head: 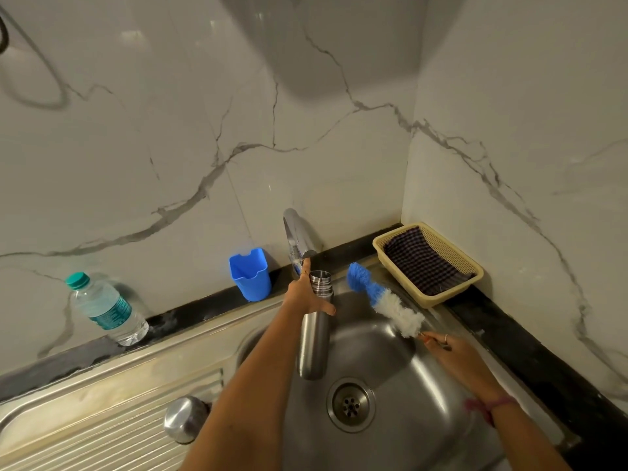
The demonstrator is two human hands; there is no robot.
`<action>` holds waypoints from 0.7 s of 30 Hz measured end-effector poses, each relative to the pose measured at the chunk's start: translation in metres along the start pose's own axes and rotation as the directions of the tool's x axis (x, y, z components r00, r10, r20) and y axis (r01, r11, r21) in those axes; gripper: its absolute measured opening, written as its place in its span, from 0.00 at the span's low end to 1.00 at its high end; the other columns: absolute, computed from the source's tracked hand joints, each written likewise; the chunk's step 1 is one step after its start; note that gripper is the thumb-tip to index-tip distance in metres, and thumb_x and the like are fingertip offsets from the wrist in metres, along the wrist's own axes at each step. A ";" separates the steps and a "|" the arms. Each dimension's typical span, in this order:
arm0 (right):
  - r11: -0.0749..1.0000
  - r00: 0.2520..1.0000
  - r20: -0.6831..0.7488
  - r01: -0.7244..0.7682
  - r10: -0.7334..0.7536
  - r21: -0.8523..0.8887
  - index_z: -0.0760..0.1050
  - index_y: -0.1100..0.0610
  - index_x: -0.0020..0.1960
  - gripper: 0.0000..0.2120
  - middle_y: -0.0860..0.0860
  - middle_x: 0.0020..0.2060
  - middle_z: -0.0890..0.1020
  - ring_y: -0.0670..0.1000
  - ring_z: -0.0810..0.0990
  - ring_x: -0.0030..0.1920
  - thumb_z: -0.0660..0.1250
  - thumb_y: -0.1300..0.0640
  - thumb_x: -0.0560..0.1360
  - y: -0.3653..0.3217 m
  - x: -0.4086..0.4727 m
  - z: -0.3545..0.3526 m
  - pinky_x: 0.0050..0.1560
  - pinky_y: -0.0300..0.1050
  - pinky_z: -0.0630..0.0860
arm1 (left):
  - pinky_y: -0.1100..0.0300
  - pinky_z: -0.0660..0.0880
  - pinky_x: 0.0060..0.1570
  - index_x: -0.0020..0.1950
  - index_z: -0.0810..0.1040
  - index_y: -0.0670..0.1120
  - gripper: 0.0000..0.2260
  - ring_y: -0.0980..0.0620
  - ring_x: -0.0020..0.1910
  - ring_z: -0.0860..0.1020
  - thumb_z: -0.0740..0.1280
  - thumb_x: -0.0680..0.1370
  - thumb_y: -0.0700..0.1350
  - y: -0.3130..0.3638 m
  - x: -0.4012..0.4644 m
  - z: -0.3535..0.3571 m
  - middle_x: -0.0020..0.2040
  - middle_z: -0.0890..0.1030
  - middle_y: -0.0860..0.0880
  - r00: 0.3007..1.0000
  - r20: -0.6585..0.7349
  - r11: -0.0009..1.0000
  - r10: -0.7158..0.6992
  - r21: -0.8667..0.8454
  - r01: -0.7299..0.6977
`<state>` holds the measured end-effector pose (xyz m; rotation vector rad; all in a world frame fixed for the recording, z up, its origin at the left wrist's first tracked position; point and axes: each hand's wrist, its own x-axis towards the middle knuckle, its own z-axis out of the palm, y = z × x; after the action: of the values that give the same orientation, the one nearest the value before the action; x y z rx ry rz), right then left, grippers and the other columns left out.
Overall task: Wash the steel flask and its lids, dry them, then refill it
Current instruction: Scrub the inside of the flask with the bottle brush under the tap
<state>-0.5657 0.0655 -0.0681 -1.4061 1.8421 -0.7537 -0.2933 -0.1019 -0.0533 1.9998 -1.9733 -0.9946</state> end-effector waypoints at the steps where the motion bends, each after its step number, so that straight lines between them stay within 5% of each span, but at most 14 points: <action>1: 1.000 1.000 -0.002 -0.003 0.003 0.006 0.78 0.54 0.60 0.12 0.48 0.47 0.79 0.40 0.74 0.43 0.60 0.55 0.80 0.001 0.000 0.000 0.45 0.35 0.68 | 0.45 0.67 0.71 0.77 0.29 0.54 0.67 0.38 0.71 0.70 0.83 0.62 0.50 0.000 0.001 0.001 0.74 0.69 0.38 1.000 0.002 1.000 0.001 -0.008 -0.001; 6: 1.000 1.000 0.003 -0.008 0.008 0.006 0.79 0.53 0.60 0.12 0.48 0.49 0.81 0.39 0.75 0.42 0.61 0.54 0.80 0.005 0.002 0.001 0.43 0.30 0.68 | 0.45 0.65 0.72 0.77 0.28 0.51 0.68 0.38 0.73 0.67 0.83 0.62 0.52 -0.004 0.004 0.002 0.75 0.68 0.40 1.000 -0.006 1.000 0.001 -0.026 -0.001; 13: 0.999 0.999 0.022 -0.048 0.048 -0.004 0.78 0.52 0.61 0.13 0.50 0.55 0.82 0.45 0.76 0.47 0.61 0.52 0.80 0.012 0.008 0.010 0.51 0.38 0.69 | 0.45 0.67 0.71 0.79 0.32 0.48 0.68 0.40 0.71 0.70 0.83 0.61 0.54 -0.011 0.001 0.002 0.73 0.71 0.42 0.999 -0.024 1.000 0.026 0.015 -0.025; 17: 1.000 0.999 0.033 -0.025 0.025 0.002 0.78 0.54 0.62 0.13 0.51 0.53 0.82 0.44 0.76 0.46 0.60 0.54 0.80 0.012 0.010 0.015 0.43 0.29 0.68 | 0.45 0.70 0.69 0.80 0.33 0.49 0.68 0.41 0.69 0.71 0.82 0.59 0.57 -0.013 0.002 0.004 0.75 0.67 0.43 0.999 -0.026 0.999 0.026 0.039 -0.025; 21: 1.000 0.999 0.029 -0.016 0.016 0.011 0.77 0.54 0.62 0.13 0.50 0.51 0.82 0.41 0.75 0.43 0.61 0.55 0.80 0.013 0.011 0.014 0.42 0.27 0.67 | 0.47 0.67 0.71 0.80 0.36 0.48 0.65 0.41 0.68 0.72 0.83 0.61 0.53 -0.015 0.001 0.004 0.69 0.74 0.43 0.998 -0.048 0.999 0.044 0.001 -0.044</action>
<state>-0.5636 0.0580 -0.0890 -1.3867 1.8222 -0.7310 -0.2831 -0.0998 -0.0648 1.9531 -1.9827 -0.9279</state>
